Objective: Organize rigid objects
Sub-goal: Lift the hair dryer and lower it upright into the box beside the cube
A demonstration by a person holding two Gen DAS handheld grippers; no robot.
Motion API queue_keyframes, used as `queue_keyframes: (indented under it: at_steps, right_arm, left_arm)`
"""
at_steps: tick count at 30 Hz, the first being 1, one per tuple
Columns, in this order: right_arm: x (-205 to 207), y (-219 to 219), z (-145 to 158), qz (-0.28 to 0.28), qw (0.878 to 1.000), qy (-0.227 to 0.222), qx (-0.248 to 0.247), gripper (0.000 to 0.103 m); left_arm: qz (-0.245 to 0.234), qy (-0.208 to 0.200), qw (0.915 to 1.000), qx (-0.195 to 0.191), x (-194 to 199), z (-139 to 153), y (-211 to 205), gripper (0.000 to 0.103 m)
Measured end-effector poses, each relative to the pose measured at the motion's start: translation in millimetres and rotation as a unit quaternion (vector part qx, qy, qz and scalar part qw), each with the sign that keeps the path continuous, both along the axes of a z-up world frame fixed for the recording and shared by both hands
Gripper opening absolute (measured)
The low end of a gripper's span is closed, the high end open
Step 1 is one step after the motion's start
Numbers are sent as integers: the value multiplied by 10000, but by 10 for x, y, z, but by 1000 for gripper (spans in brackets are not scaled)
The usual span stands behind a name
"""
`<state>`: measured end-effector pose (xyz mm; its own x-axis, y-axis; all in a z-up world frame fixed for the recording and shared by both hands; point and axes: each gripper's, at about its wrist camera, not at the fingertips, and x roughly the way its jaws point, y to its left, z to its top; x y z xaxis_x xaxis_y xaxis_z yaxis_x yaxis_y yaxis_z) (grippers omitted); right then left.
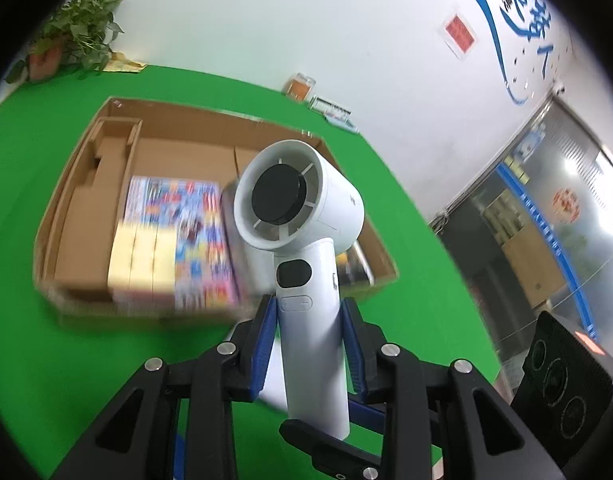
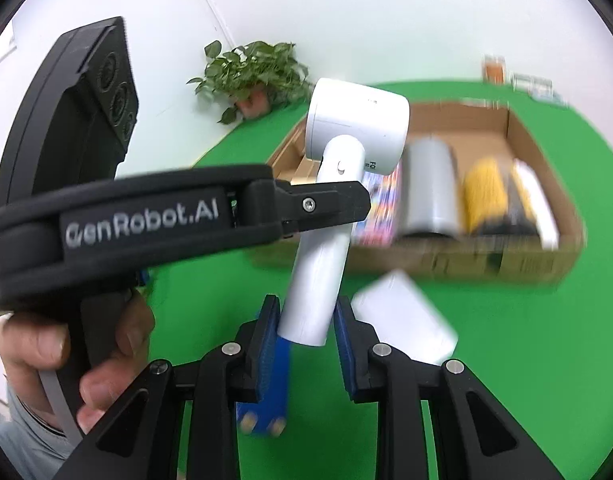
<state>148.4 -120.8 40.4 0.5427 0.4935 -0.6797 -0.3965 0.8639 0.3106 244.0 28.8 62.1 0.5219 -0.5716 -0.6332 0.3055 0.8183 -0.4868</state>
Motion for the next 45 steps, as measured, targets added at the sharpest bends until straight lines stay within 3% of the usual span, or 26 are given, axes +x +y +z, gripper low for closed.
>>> queue_keyframes:
  at_steps: [5,8,19,25,29,34,38,45]
  right_arm:
    - [717,216,69,1,9996,171,-205,25]
    - [1086,329,-44,33,9989,407,-249,25]
    - [1602,587,-534,69,9950,919,-385,25]
    - [1668,671,-666,43,9941,977,-479,26]
    - [1689,689,-734,179,9932,1040,-486,33]
    - [1755,594,-744,185,9940,1046,-269,33]
    - [1873,584,-791,160,9931,1120,-316,19]
    - [1851,718,-772,250,9927,1102,-413,19]
  left_arm:
    - [43,377,9988,-307,620,-111,158,31]
    - [110,679,9972,-277,895,-282,214,31]
    - [52,1284,9917,-86,1236,-684,331,31]
    - [-113,1211,9924,205,1286,-661,311,31]
    - [-34,995,9949,189,1301,-583,435,31]
    - [121,558,9979,310,1191,-403,650,31]
    - [226,484,9968,600,1148,-458,744,31]
    - [296,694,9942,764,1066,-602,780,32]
